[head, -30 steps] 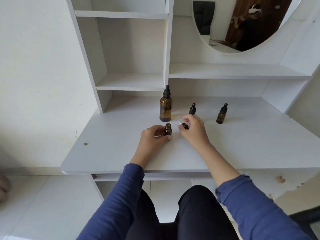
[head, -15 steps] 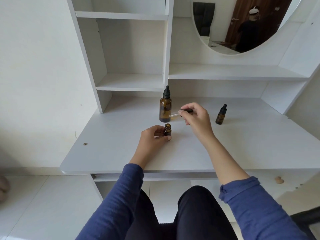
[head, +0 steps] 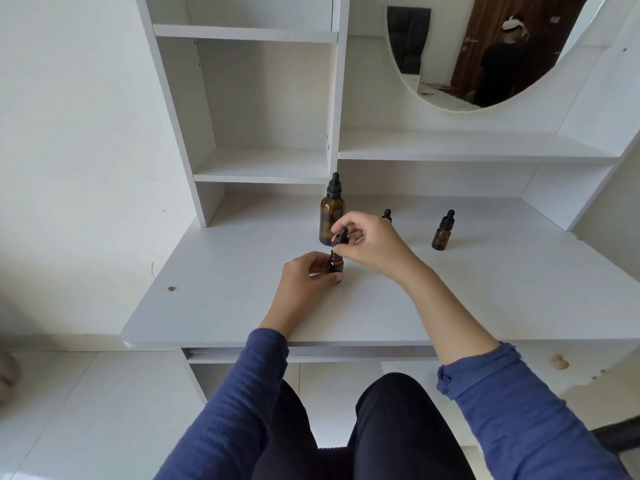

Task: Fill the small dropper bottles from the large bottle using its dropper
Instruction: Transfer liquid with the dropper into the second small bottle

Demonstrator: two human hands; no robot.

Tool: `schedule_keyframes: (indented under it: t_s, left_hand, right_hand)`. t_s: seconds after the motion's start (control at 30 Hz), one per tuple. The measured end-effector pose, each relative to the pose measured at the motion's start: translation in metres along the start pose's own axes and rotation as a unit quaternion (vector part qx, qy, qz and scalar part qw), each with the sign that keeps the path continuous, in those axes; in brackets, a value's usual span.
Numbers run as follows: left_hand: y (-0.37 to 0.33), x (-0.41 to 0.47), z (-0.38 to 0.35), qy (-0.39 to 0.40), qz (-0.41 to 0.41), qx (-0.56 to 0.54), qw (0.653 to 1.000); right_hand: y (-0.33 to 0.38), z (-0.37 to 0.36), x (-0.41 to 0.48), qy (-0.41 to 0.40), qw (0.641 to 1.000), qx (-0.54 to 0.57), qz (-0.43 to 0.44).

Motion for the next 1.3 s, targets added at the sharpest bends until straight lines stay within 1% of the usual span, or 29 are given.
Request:
schedule_keyframes:
  t_s: [0.1, 0.2, 0.3, 0.37, 0.43, 0.6, 0.7, 0.9, 0.93, 1.07, 1.13, 1.3]
  left_hand:
    - [-0.002, 0.0, 0.0, 0.001, -0.009, 0.014, 1.0]
    - [-0.004, 0.0, 0.0, -0.002, -0.014, 0.029, 0.999]
    - [-0.002, 0.001, 0.0, 0.0, -0.016, 0.016, 1.0]
    - [0.0, 0.001, 0.0, 0.002, -0.013, 0.006, 1.0]
    - [0.0, 0.001, 0.0, 0.0, -0.012, 0.008, 1.0]
    - [-0.001, 0.002, 0.002, -0.002, -0.016, 0.014, 1.0]
    - [-0.001, 0.002, 0.001, -0.002, -0.018, 0.024, 1.0]
    - [-0.008, 0.001, 0.002, -0.006, -0.033, 0.044, 0.998]
    - [-0.008, 0.0, 0.001, -0.004, -0.035, 0.044, 0.998]
    - [-0.006, 0.001, 0.0, 0.008, -0.023, 0.02, 1.0]
    - [-0.006, 0.001, -0.001, 0.009, -0.021, 0.018, 1.0]
    - [-0.008, -0.001, 0.001, -0.001, -0.024, 0.03, 0.999]
  right_hand:
    - [-0.003, -0.009, 0.001, 0.005, 0.999, -0.044, -0.001]
    - [-0.009, -0.008, -0.003, -0.031, 0.999, -0.043, 0.0]
    - [-0.011, -0.006, -0.009, -0.062, 0.998, 0.009, 0.023]
    - [-0.009, -0.008, -0.014, -0.062, 0.994, 0.074, 0.056]
    - [-0.006, -0.012, -0.018, -0.062, 0.991, 0.089, 0.084]
    - [-0.005, -0.007, -0.014, -0.11, 0.988, 0.074, 0.082]
    - [-0.005, -0.006, -0.008, -0.114, 0.989, 0.055, 0.072]
    - [-0.006, -0.007, -0.017, -0.161, 0.982, 0.0, 0.096]
    - [-0.009, -0.01, -0.019, -0.164, 0.981, 0.014, 0.101]
    - [-0.017, -0.017, -0.027, -0.146, 0.973, 0.133, 0.117]
    - [-0.014, -0.017, -0.028, -0.141, 0.971, 0.14, 0.129]
    - [-0.012, -0.016, -0.029, -0.182, 0.969, 0.105, 0.13]
Point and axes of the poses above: each hand's wrist, its own x-axis towards the middle knuckle, its own z-axis out of the back of the hand, y = z × x, the point moved 10 cm from there along x, towards the middle knuckle, and after that the axes turned 13 degrees about y, right-handed, at the moved point
